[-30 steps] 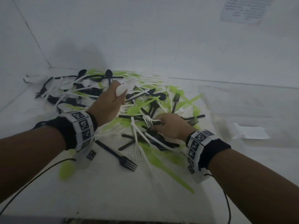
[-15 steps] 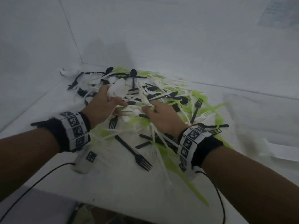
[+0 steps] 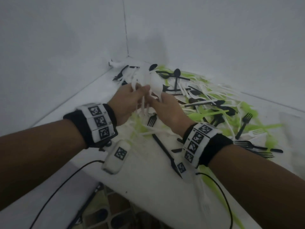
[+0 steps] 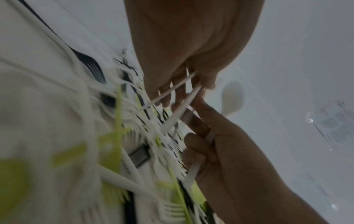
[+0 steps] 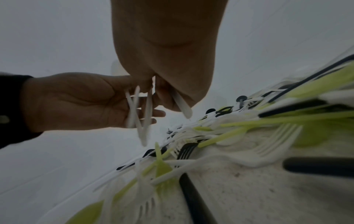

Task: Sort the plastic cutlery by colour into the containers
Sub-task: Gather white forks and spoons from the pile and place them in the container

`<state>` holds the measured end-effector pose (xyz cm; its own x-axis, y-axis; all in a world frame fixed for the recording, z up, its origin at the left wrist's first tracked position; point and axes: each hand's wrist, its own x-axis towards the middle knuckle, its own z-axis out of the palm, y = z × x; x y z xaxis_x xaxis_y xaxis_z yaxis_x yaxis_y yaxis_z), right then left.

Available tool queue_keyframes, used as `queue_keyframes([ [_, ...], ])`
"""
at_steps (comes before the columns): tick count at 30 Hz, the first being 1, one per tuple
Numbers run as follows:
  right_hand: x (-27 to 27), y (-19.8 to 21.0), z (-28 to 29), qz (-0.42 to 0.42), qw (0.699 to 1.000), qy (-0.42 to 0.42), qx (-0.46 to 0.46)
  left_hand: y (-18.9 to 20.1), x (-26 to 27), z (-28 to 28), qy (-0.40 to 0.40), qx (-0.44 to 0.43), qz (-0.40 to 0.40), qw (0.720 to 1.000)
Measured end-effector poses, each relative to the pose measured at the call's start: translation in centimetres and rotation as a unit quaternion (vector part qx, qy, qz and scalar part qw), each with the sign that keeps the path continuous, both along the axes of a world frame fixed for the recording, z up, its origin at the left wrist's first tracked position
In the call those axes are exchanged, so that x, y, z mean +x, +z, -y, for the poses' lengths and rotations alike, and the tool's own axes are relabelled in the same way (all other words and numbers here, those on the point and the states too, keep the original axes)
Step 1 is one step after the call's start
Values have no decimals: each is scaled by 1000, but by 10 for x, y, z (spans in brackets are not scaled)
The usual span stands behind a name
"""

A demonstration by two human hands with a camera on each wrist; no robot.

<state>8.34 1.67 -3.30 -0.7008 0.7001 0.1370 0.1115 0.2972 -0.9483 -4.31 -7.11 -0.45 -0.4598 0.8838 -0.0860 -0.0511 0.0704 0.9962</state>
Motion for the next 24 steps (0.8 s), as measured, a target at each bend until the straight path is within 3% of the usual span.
queue_keyframes([
  [3, -9, -7, -5, 81, 996, -40, 20, -4, -29, 18, 108, 2, 23, 994],
  [5, -8, -14, -11, 120, 989, -68, 58, -4, -51, 32, 137, -12, -16, 990],
  [8, -6, -23, -23, 183, 974, -98, 90, -7, -73, 56, 99, -48, -171, 979],
  [11, -3, -25, -31, 237, 962, -95, 98, -16, -90, 76, 25, -134, -302, 943],
  [14, -2, -26, -35, 274, 947, -88, 141, -22, -97, 89, -45, -194, -303, 932],
  [17, -7, -29, -33, 279, 941, -82, 176, -25, -99, 97, -74, -166, -338, 924],
  [24, -20, -23, -11, 250, 957, -51, 138, -35, -111, 98, -9, -117, -220, 968],
])
